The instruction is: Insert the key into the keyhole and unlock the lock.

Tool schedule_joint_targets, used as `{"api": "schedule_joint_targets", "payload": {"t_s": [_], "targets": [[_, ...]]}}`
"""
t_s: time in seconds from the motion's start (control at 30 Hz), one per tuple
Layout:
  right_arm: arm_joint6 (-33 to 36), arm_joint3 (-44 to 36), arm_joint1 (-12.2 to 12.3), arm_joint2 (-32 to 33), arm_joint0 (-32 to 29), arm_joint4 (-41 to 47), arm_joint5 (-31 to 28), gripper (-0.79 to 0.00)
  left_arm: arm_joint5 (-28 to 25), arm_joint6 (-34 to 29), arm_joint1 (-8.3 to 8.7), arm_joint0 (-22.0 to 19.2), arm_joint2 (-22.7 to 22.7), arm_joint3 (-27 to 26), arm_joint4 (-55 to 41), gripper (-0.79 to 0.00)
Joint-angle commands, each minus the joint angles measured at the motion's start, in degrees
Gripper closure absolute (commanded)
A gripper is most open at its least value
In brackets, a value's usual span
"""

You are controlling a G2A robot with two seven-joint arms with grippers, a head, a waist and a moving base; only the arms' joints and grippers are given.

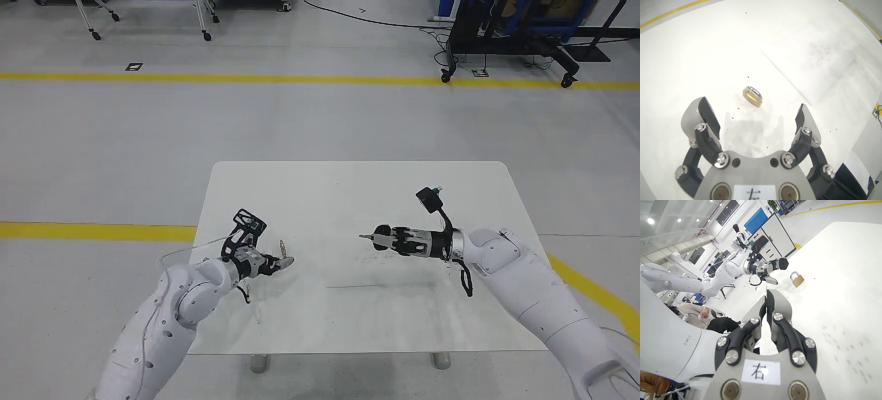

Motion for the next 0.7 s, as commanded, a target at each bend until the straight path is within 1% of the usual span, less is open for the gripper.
{"api": "schedule_joint_targets", "payload": {"t_s": [0.0, 0.07, 0.2, 0.3, 0.37, 0.53, 0.57, 0.67], "targets": [[0.0, 0.0, 0.0, 0.0, 0.0, 0.0, 0.0, 0.0, 0.8, -0.8, -0.4, -1.7, 1.7, 1.4, 0.7, -0.665], [0.0, 0.0, 0.0, 0.0, 0.0, 0.0, 0.0, 0.0, 1.8, -1.5, -0.8, -2.9, 3.2, 2.3, 1.3, -0.57], [0.0, 0.0, 0.0, 0.0, 0.0, 0.0, 0.0, 0.0, 3.8, -2.7, -1.45, -4.7, 5.5, 3.8, 2.6, -0.443], [0.0, 0.0, 0.0, 0.0, 0.0, 0.0, 0.0, 0.0, 4.4, -2.8, -1.79, -5.4, 6.4, 4.7, 2.9, -0.434], [0.0, 0.0, 0.0, 0.0, 0.0, 0.0, 0.0, 0.0, 4.7, -2.5, -1.93, -5.8, 6.6, 5.2, 2.8, -0.391], [0.0, 0.0, 0.0, 0.0, 0.0, 0.0, 0.0, 0.0, 5.7, -2.8, -2.29, -6.7, 7.4, 6.2, 3.6, -0.348], [0.0, 0.0, 0.0, 0.0, 0.0, 0.0, 0.0, 0.0, 6.3, -2.9, -2.39, -6.8, 7.6, 6.2, 4.0, -0.329], [0.0, 0.0, 0.0, 0.0, 0.0, 0.0, 0.0, 0.0, 7.2, -2.8, -2.64, -7.0, 8.2, 6.1, 4.6, -0.185]]}}
